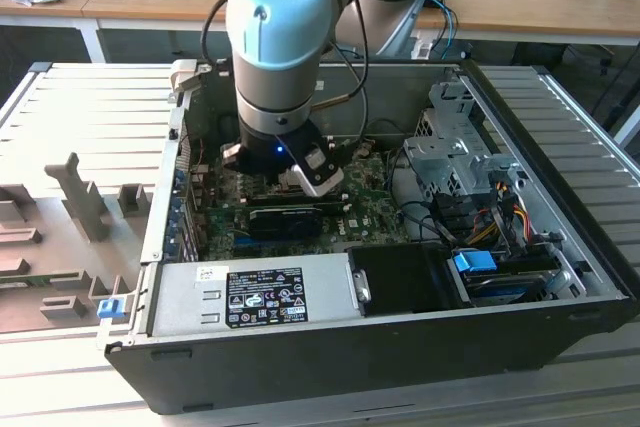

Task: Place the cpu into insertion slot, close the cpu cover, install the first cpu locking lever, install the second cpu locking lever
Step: 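Install the second cpu locking lever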

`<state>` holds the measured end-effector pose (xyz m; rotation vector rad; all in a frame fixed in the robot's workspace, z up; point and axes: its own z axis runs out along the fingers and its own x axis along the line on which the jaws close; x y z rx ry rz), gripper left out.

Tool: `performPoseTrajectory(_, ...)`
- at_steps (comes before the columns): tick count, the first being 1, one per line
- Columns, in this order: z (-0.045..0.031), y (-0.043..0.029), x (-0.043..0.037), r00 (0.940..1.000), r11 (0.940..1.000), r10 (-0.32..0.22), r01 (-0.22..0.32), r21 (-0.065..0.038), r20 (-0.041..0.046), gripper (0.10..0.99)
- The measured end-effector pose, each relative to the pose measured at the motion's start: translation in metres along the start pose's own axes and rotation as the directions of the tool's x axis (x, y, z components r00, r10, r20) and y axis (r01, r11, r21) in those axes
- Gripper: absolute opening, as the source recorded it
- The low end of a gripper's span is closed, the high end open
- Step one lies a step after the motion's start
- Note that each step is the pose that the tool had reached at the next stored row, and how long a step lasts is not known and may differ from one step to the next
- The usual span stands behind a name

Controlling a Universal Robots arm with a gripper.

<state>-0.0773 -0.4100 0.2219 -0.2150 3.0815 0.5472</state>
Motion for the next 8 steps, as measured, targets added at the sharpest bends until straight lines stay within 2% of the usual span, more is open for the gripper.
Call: performPoseTrajectory(8, -0.0148, 0.0054, -0.0005, 1.0, 1.0, 0.0, 0.0, 0.0, -0.0004, 0.106)
